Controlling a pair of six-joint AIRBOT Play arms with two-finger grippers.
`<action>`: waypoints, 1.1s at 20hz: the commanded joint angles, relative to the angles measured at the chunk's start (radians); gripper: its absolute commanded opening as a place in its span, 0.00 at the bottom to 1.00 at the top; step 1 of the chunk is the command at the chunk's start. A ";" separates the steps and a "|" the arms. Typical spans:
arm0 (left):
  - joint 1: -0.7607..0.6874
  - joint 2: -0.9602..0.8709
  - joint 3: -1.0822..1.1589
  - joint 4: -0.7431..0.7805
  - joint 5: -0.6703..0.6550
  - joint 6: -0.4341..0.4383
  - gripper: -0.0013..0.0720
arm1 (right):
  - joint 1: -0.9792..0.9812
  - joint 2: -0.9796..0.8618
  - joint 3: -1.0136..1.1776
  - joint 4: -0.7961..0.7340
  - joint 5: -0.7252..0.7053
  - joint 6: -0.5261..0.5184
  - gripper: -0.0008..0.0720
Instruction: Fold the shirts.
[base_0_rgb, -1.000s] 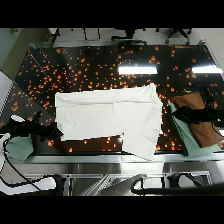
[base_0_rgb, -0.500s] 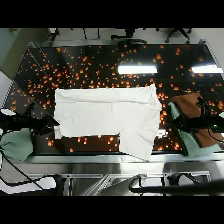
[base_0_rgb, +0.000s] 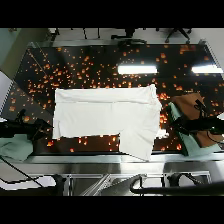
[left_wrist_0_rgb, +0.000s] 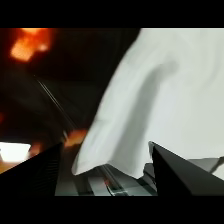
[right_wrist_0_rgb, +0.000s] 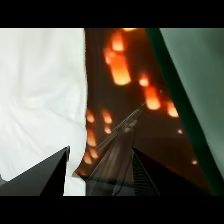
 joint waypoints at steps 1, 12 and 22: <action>-0.020 -0.088 -0.025 -0.050 0.031 0.048 0.84 | 0.000 0.000 -0.010 0.000 -0.003 0.000 0.65; -0.146 -0.191 0.138 -0.147 -0.127 0.084 0.04 | 0.000 -0.001 -0.100 -0.003 -0.011 0.035 0.65; -0.148 -0.191 0.141 -0.150 -0.161 0.065 0.04 | 0.053 -0.165 -0.283 0.306 -0.066 -0.133 0.65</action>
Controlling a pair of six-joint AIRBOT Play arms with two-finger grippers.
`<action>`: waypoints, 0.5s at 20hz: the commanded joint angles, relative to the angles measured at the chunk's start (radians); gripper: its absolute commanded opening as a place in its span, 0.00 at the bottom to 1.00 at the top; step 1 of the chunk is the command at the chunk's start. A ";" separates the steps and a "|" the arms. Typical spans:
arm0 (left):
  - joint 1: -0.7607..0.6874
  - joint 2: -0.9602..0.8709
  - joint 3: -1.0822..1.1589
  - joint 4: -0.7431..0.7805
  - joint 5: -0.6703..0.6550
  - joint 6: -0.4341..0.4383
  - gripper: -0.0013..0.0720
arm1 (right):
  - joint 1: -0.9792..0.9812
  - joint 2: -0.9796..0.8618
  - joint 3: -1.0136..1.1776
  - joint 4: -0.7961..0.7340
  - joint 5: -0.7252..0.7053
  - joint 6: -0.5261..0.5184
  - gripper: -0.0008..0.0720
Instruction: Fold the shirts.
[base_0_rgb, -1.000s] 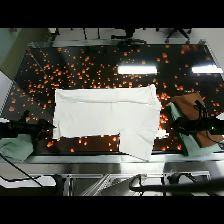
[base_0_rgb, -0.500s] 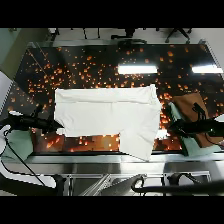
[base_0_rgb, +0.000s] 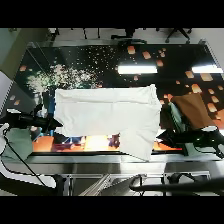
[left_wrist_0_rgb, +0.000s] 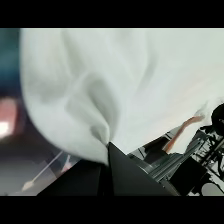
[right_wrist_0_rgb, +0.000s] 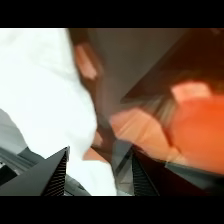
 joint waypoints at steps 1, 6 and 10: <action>-0.005 0.000 0.002 -0.003 -0.022 -0.006 0.04 | 0.070 -0.082 -0.024 0.116 -0.051 -0.060 0.65; -0.005 0.005 0.002 -0.001 -0.076 -0.006 0.04 | 0.242 -0.118 0.000 0.189 -0.071 -0.077 0.33; -0.003 0.117 0.002 0.001 -0.047 -0.005 0.03 | 0.226 0.016 0.090 0.159 -0.032 -0.045 0.06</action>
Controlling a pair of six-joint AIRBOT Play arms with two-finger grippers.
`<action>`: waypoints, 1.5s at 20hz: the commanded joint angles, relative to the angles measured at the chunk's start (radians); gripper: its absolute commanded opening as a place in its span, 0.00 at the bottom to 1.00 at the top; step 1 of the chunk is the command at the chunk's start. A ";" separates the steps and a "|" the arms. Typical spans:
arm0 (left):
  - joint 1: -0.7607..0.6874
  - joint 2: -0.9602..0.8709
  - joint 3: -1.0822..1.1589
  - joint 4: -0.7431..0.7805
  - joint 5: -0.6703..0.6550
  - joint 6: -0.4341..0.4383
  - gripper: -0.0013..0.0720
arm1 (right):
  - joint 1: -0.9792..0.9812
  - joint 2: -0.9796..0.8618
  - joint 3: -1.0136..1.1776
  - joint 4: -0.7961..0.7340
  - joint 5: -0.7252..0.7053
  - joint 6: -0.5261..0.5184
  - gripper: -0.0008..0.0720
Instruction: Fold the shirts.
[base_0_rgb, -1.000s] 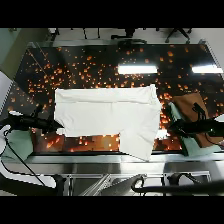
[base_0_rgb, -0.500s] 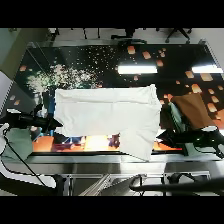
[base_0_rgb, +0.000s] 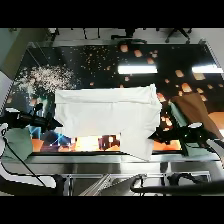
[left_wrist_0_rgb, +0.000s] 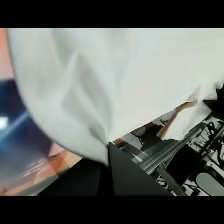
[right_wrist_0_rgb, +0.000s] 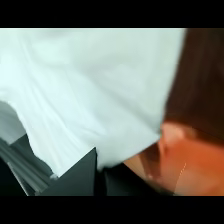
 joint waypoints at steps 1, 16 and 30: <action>0.001 0.108 0.001 0.008 0.008 -0.004 0.03 | 0.003 0.117 0.072 -0.029 0.051 0.063 0.04; -0.042 0.330 -0.091 0.322 0.019 -0.154 0.03 | -0.010 0.368 0.167 -0.302 -0.048 0.086 0.04; -0.174 -0.166 0.409 0.099 0.132 -0.174 0.04 | 0.011 -0.386 0.651 0.077 -0.118 -0.218 0.30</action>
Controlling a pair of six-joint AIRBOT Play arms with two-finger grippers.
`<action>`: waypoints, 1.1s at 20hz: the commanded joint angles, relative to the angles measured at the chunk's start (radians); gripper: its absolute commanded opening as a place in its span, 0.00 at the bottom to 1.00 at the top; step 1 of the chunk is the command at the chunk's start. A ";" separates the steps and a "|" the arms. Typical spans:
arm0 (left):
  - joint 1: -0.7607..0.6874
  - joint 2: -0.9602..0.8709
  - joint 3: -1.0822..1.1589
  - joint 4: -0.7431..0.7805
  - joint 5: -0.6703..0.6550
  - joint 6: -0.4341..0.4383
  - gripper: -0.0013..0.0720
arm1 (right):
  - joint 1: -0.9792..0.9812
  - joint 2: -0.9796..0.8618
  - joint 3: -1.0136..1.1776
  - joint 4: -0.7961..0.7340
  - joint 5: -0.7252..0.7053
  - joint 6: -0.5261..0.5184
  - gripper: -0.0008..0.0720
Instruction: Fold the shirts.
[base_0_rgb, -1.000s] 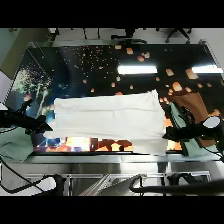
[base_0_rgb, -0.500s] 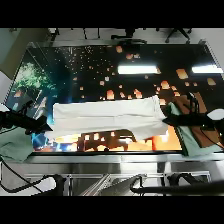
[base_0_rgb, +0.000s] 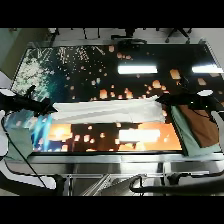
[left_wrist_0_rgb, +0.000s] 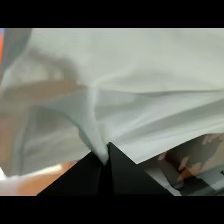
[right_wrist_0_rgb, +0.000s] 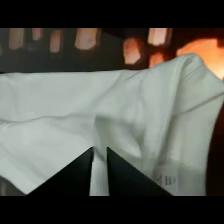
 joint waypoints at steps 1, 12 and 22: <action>-0.054 -0.128 0.110 -0.022 0.011 -0.001 0.24 | 0.009 -0.103 0.034 0.013 -0.003 -0.037 0.36; 0.008 -0.049 0.285 -0.024 -0.104 -0.038 0.93 | -0.024 -0.114 0.055 -0.207 0.061 0.086 0.84; -0.053 0.042 0.285 -0.026 -0.132 -0.054 0.91 | -0.011 -0.151 0.055 -0.063 0.143 0.018 0.19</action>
